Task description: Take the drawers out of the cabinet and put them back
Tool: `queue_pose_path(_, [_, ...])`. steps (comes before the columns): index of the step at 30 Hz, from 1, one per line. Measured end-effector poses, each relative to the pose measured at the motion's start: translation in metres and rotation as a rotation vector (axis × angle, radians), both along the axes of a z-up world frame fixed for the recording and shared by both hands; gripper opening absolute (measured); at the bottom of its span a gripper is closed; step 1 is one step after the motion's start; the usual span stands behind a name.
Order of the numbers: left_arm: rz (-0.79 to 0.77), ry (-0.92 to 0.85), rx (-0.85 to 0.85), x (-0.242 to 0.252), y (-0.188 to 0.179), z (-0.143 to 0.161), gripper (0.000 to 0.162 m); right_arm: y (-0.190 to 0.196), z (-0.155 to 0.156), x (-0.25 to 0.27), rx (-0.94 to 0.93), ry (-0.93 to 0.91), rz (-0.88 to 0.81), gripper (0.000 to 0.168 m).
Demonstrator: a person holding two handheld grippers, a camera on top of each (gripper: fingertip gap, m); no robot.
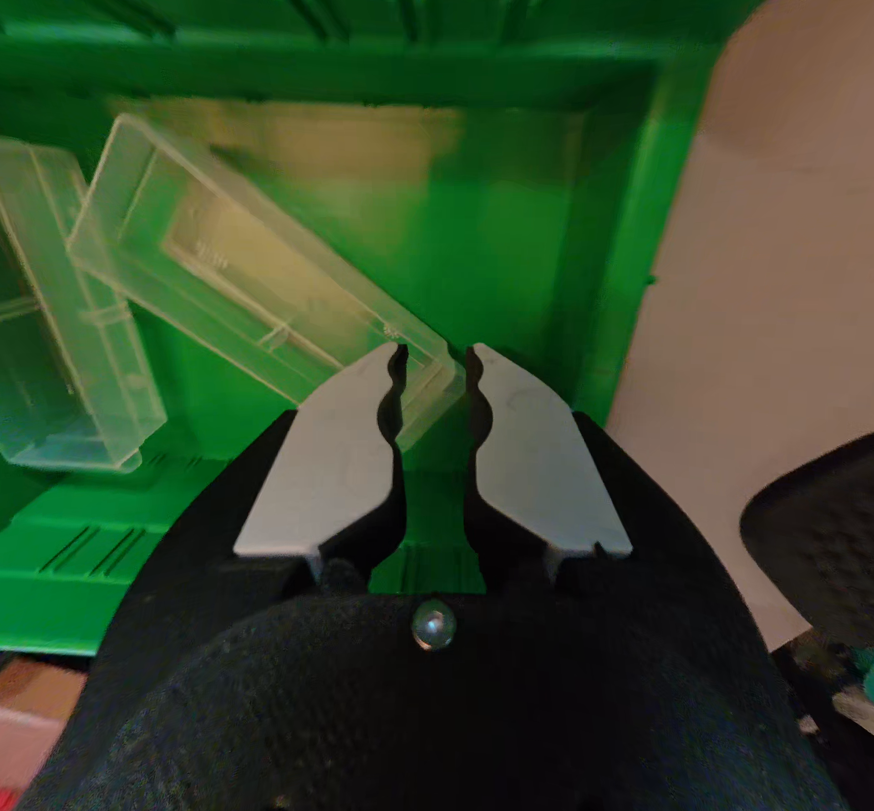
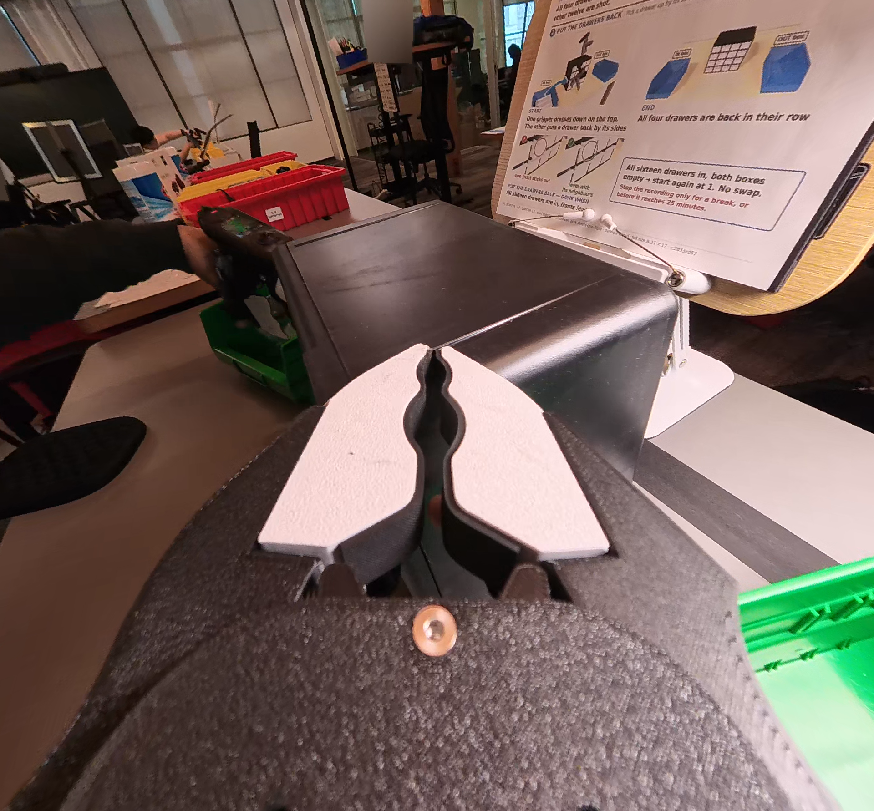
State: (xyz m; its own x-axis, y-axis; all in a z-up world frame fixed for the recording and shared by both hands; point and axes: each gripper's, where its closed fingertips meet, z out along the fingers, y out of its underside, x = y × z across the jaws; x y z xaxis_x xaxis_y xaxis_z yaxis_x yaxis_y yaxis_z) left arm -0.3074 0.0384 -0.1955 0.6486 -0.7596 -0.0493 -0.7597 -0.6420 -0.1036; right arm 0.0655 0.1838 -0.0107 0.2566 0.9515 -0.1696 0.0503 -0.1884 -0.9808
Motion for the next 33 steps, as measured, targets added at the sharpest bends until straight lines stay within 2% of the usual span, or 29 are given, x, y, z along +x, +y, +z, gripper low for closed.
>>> queue_pose_path(1, [-0.017, -0.034, 0.008, 0.006, -0.003, 0.003, 0.027, 0.000, 0.000, 0.000, 0.000, 0.000, -0.001, 0.000])
queue_pose_path(3, [-0.056, -0.056, 0.016, 0.010, -0.010, 0.009, 0.035, 0.000, 0.000, 0.000, -0.001, 0.003, 0.001, 0.000])
queue_pose_path(8, [-0.141, 0.088, 0.042, -0.016, -0.024, 0.008, 0.039, 0.000, 0.000, 0.000, -0.007, 0.011, 0.010, 0.000])
queue_pose_path(12, [-0.185, 0.164, 0.108, -0.024, -0.022, -0.005, 0.031, 0.000, 0.000, 0.000, -0.005, 0.008, 0.005, 0.000])
queue_pose_path(15, [-0.186, 0.185, 0.135, -0.024, -0.019, -0.009, 0.018, 0.000, 0.000, 0.000, -0.003, 0.008, 0.002, 0.000])
queue_pose_path(19, [-0.180, 0.179, 0.157, -0.020, -0.019, -0.006, 0.018, 0.000, 0.000, 0.000, -0.004, 0.009, 0.004, 0.000])
queue_pose_path(24, [-0.160, 0.119, 0.170, -0.005, -0.024, 0.014, 0.016, 0.000, 0.000, 0.000, 0.000, 0.005, 0.003, 0.000])
queue_pose_path(33, [-0.152, -0.009, 0.270, 0.032, -0.039, 0.079, 0.015, 0.000, 0.000, 0.000, 0.004, 0.000, -0.001, 0.000])
